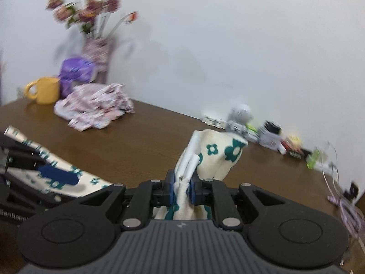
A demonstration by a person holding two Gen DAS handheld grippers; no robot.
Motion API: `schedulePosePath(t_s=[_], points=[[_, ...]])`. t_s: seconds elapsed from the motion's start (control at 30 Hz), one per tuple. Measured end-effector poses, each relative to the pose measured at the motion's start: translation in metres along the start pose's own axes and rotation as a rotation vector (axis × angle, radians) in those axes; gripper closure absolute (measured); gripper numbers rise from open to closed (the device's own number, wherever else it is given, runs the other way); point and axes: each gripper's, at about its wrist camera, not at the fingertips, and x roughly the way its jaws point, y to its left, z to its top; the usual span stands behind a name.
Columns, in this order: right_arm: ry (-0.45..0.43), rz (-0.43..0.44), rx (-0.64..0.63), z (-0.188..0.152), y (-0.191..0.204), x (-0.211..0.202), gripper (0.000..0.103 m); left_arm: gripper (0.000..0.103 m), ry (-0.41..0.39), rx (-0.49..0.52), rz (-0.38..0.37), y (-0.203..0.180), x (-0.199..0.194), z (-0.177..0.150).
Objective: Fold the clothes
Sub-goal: 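Fold the held shirt end over the shirt with the right gripper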
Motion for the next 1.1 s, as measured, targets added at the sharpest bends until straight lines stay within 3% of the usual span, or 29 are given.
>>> schedulePosePath(t_s=[0.3, 0.67, 0.77, 0.83, 1.1], points=[[0.065, 0.102, -0.153, -0.008, 0.064, 0.01, 0.091, 0.058, -0.029, -0.026, 0.035, 0.013, -0.025, -0.015], [0.128, 0.152, -0.22, -0.031, 0.09, 0.025, 0.09, 0.051, -0.06, -0.102, 0.103, 0.032, -0.042, -0.019], [0.118, 0.206, -0.143, -0.03, 0.079, 0.022, 0.082, 0.049, -0.068, -0.13, 0.112, 0.036, -0.043, -0.017], [0.111, 0.242, -0.092, -0.029, 0.072, 0.021, 0.063, 0.047, -0.077, -0.162, 0.106, 0.039, -0.045, -0.016], [0.057, 0.391, 0.114, -0.028, 0.036, 0.004, 0.046, 0.039, -0.104, -0.255, 0.078, 0.044, -0.051, -0.006]])
